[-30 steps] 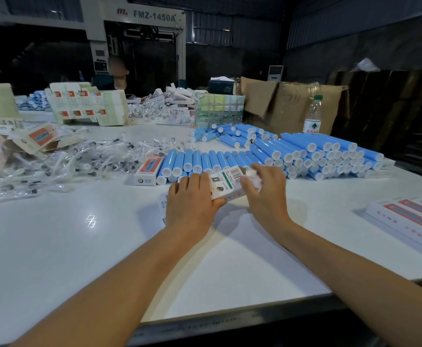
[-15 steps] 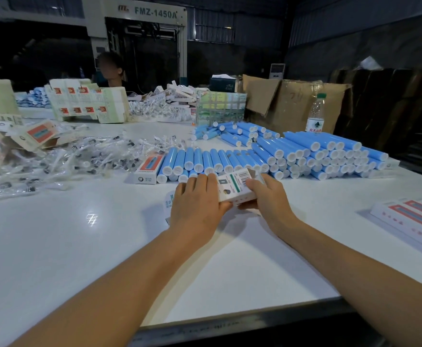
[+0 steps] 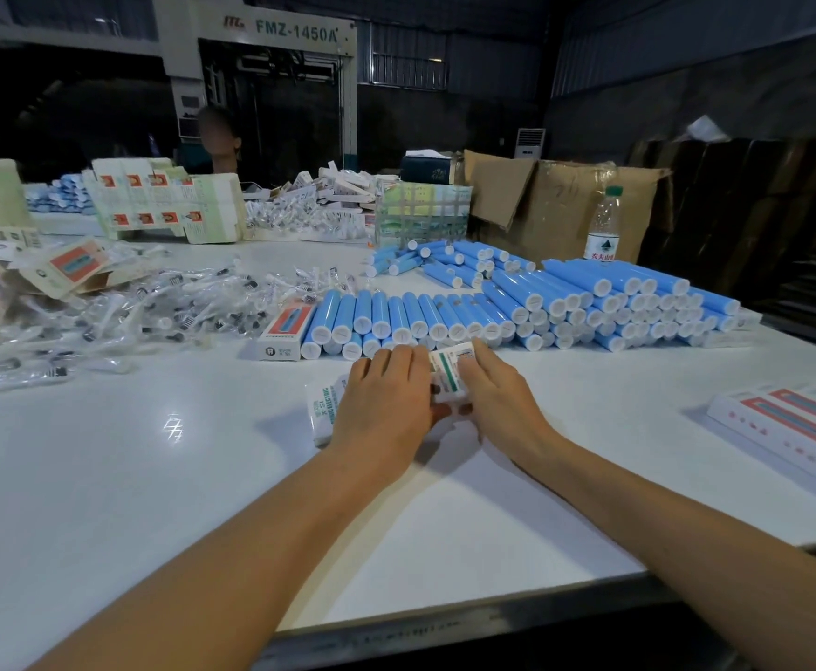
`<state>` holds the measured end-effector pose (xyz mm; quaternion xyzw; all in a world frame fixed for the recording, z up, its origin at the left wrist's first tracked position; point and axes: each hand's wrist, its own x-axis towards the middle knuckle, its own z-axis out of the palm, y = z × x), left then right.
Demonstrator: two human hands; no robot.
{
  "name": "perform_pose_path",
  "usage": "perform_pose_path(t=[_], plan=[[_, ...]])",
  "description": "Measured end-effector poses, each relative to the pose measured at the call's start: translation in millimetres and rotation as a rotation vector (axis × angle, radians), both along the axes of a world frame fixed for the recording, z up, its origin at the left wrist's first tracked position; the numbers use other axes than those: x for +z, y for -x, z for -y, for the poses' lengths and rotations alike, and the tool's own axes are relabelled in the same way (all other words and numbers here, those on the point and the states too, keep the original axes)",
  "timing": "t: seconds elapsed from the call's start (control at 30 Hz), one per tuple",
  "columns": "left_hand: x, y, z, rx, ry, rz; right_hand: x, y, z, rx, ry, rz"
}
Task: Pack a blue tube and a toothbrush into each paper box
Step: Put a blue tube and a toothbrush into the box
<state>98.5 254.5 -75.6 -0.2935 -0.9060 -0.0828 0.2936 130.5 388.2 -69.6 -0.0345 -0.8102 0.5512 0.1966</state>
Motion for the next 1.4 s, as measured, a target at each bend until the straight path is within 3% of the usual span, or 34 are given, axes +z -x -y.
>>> perform_pose_path(t=[0.13, 0.5, 0.6, 0.77, 0.9, 1.1, 1.17, 1.27, 1.4], plan=[[3.5, 0.8, 12.6, -0.006, -0.101, -0.003, 12.8, -0.5, -6.8, 0.108, 0.347, -0.005], [10.1, -2.9, 25.9, -0.126, -0.078, -0.006, 15.3, -2.7, -12.3, 0.193, 0.561, 0.026], [14.5, -6.5, 25.2, -0.11, 0.091, -0.062, 13.5, -3.1, -12.5, 0.156, 0.548, 0.042], [12.5, -7.2, 21.4, -0.124, 0.149, -0.181, 11.6, -2.5, -13.3, 0.104, 0.522, 0.081], [12.0, -8.2, 20.4, -0.115, 0.203, -0.172, 10.9, -4.2, -11.1, 0.111, 0.49, 0.095], [11.9, -9.4, 20.5, -0.096, 0.13, -0.116, 4.0, -0.4, -5.4, 0.178, 0.468, 0.066], [12.7, -10.1, 17.6, -0.083, 0.066, -0.104, 3.5, -1.1, -5.1, 0.215, 0.367, 0.026], [11.0, -9.7, 12.4, -0.075, -0.014, -0.057, 4.8, -2.8, -7.7, 0.061, 0.097, -0.079], [7.3, -5.4, 11.8, -0.043, -0.068, -0.069, 5.1, -2.7, -13.5, -0.215, -0.012, -0.147]])
